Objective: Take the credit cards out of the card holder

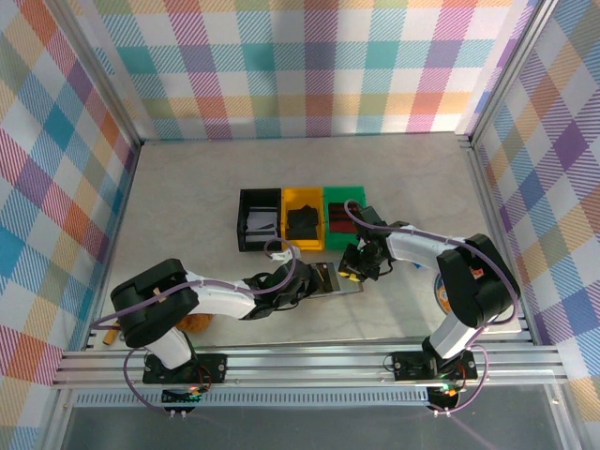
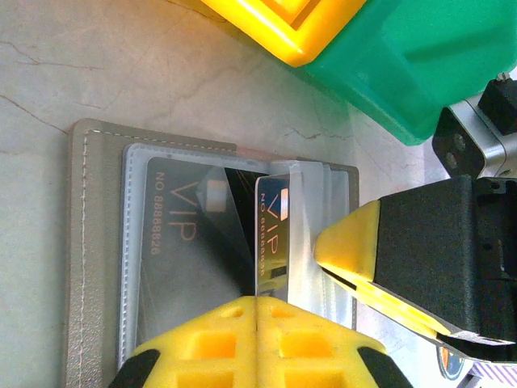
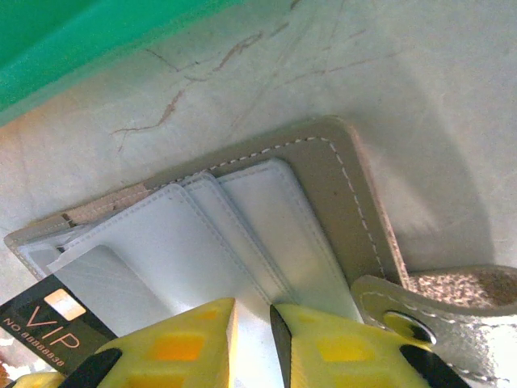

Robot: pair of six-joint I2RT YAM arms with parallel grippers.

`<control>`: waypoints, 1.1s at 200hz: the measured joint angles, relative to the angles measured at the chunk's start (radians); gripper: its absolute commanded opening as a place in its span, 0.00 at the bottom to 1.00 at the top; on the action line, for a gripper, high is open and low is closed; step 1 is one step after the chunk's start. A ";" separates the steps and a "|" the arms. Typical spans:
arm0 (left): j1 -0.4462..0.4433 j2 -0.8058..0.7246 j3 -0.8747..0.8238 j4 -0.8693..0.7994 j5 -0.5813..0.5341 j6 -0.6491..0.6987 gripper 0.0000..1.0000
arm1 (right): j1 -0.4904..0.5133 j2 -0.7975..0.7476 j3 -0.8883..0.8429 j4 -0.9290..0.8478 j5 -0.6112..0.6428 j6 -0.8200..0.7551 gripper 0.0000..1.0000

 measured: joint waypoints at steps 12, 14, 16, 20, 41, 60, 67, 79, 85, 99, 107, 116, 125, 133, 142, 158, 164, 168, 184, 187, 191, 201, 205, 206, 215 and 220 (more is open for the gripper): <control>0.001 -0.001 0.000 -0.003 0.000 0.000 0.00 | 0.000 0.000 0.000 0.000 0.000 0.000 0.24; 0.001 -0.002 0.000 -0.003 0.000 0.000 0.00 | 0.000 0.000 0.000 0.000 0.000 0.000 0.25; 0.001 -0.002 0.000 -0.004 0.000 0.000 0.00 | 0.000 0.000 0.000 0.000 0.000 0.000 0.24; 0.001 -0.003 0.000 -0.008 0.000 0.000 0.00 | 0.000 0.000 0.000 0.000 0.000 0.000 0.24; 0.001 -0.025 0.000 -0.039 -0.003 -0.001 0.00 | 0.000 0.000 0.000 0.000 0.000 0.000 0.24; 0.002 -0.040 0.001 -0.054 -0.003 -0.001 0.00 | 0.000 0.000 0.000 0.000 0.000 0.000 0.24; 0.002 -0.040 0.002 -0.055 -0.002 0.000 0.00 | 0.000 0.000 0.000 0.000 0.000 0.000 0.24; 0.002 -0.039 0.002 -0.055 0.001 -0.001 0.00 | -0.001 0.000 0.000 0.000 -0.001 0.000 0.24; 0.002 -0.037 0.002 -0.053 0.002 -0.001 0.00 | -0.001 0.000 0.000 0.000 -0.001 0.000 0.25; 0.002 -0.023 0.005 -0.051 0.010 -0.003 0.00 | -0.001 0.000 0.000 0.000 -0.003 0.000 0.25; 0.002 -0.009 0.009 -0.051 0.018 -0.004 0.00 | -0.001 0.000 0.000 0.001 -0.003 0.000 0.25; 0.002 0.006 0.013 -0.050 0.026 -0.004 0.00 | -0.001 0.000 0.000 0.002 -0.004 0.000 0.25; 0.002 0.020 0.016 -0.050 0.032 -0.004 0.00 | -0.001 0.000 0.000 0.002 -0.004 0.000 0.26; 0.002 0.026 0.017 -0.050 0.035 -0.005 0.00 | -0.001 0.000 0.000 0.002 -0.004 0.000 0.26; 0.002 0.028 0.017 -0.051 0.036 -0.004 0.00 | -0.001 0.000 -0.001 0.003 -0.005 -0.001 0.26; 0.002 0.027 0.018 -0.051 0.035 -0.004 0.00 | -0.001 0.000 -0.001 0.003 -0.005 -0.001 0.26; 0.002 0.027 0.018 -0.052 0.035 -0.004 0.00 | -0.001 0.000 -0.001 0.003 -0.005 -0.001 0.26; 0.002 0.026 0.018 -0.052 0.034 -0.004 0.00 | -0.001 0.000 -0.002 0.003 -0.005 -0.001 0.26; 0.003 0.012 0.017 -0.054 0.031 -0.004 0.00 | -0.001 0.000 -0.002 0.004 -0.005 -0.001 0.26; 0.003 0.008 0.017 -0.055 0.031 -0.004 0.00 | -0.001 0.000 -0.002 0.004 -0.006 -0.001 0.26; 0.003 0.001 0.017 -0.055 0.031 -0.004 0.00 | -0.001 0.000 -0.002 0.004 -0.006 0.000 0.26; 0.003 -0.018 0.016 -0.056 0.030 -0.004 0.00 | -0.002 0.000 -0.002 0.004 -0.007 -0.001 0.26; 0.003 -0.025 0.015 -0.056 0.029 -0.004 0.00 | -0.003 0.000 -0.002 0.005 -0.008 -0.001 0.26; 0.003 -0.028 0.015 -0.056 0.028 -0.004 0.00 | -0.003 0.000 -0.002 0.005 -0.008 -0.001 0.26; 0.003 -0.043 0.014 -0.057 0.024 -0.004 0.00 | -0.003 0.000 -0.002 0.005 -0.008 -0.001 0.26; 0.003 -0.051 0.014 -0.057 0.023 -0.004 0.00 | -0.003 0.000 -0.002 0.005 -0.008 -0.001 0.26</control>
